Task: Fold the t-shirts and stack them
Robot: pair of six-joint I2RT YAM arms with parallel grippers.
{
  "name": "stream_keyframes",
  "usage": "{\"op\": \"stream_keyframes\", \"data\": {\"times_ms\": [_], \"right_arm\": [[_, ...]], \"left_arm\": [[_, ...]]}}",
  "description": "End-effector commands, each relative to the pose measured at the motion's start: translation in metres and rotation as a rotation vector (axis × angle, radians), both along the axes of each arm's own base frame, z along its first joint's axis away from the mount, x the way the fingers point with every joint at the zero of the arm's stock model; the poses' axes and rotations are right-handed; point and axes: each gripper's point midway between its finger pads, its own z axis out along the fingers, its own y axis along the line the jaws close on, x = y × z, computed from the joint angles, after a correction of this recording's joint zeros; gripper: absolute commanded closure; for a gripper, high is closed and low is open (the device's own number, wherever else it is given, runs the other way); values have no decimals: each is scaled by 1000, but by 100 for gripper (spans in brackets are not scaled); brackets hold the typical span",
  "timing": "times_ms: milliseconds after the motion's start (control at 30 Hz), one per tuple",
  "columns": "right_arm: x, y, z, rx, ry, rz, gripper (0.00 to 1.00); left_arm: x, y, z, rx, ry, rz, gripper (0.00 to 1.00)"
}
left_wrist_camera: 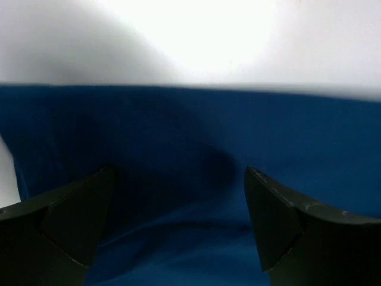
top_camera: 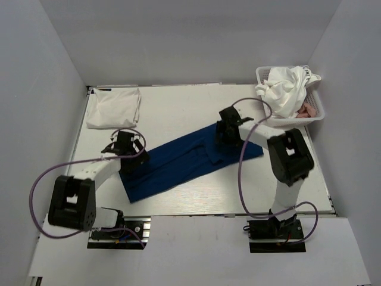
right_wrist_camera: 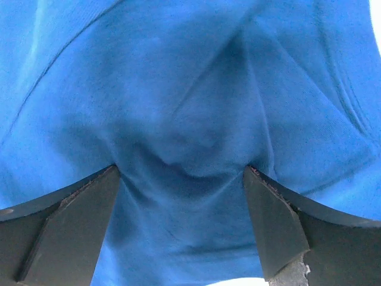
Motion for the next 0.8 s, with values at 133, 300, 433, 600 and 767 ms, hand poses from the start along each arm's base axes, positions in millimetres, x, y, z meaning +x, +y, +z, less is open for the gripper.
{"op": "stream_keyframes", "data": {"times_ms": [133, 300, 433, 600, 767], "right_arm": [[146, 15, -17, 98, -110, 158, 10], [153, 57, 47, 274, -227, 310, 10], [127, 45, 77, 291, -284, 286, 10], [92, 20, 47, 214, -153, 201, 10], [85, 27, 19, 238, -51, 220, 10]], "left_arm": [[-66, -76, 32, -298, -29, -267, 0], [-39, -74, 75, -184, -137, -342, 0], [-51, -117, 57, -271, -62, -512, 0], [-74, -132, 18, -147, 109, -615, 0], [-98, -139, -10, -64, 206, -680, 0]]}}
